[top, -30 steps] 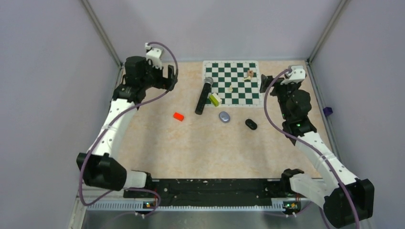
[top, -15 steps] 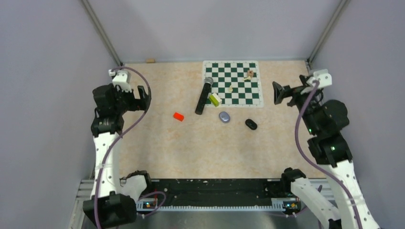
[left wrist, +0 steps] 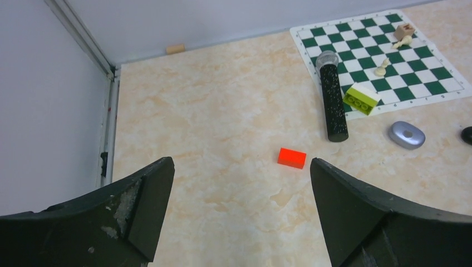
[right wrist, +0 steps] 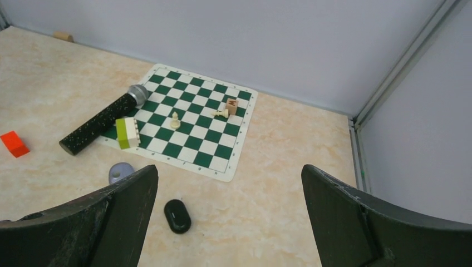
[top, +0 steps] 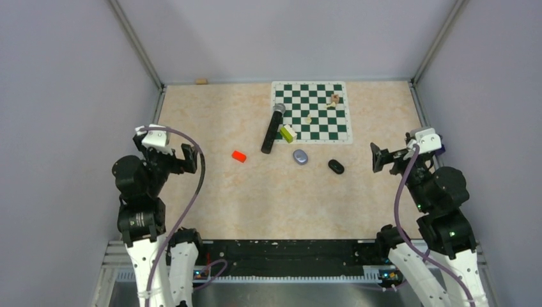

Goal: Insert the wireless bluetooth earbuds into the charging case
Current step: Reset both arms

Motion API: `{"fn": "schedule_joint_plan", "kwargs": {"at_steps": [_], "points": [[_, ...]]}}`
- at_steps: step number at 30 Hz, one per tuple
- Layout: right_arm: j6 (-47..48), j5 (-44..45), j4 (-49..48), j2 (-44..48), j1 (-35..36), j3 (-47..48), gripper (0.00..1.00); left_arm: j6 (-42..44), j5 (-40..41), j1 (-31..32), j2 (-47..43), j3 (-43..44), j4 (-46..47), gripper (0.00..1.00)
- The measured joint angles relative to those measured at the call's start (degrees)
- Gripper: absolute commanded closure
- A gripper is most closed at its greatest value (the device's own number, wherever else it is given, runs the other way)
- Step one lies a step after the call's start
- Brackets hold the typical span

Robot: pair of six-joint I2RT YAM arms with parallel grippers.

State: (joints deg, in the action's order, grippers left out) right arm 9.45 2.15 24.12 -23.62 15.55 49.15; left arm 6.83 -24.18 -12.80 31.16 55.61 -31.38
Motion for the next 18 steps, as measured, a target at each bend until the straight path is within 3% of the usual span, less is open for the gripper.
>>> {"fn": "schedule_joint_plan", "kwargs": {"at_steps": [8, 18], "points": [[1.6, 6.1, 0.3, 2.4, 0.0, -3.2, 0.01, 0.4, -1.1, -0.9, 2.2, -4.2, -1.0, 0.03], [3.6, 9.3, -1.6, 3.4, 0.2, -5.3, 0.01, 2.4, -8.1, -3.1, 1.6, -5.6, -1.6, 0.03]]}}
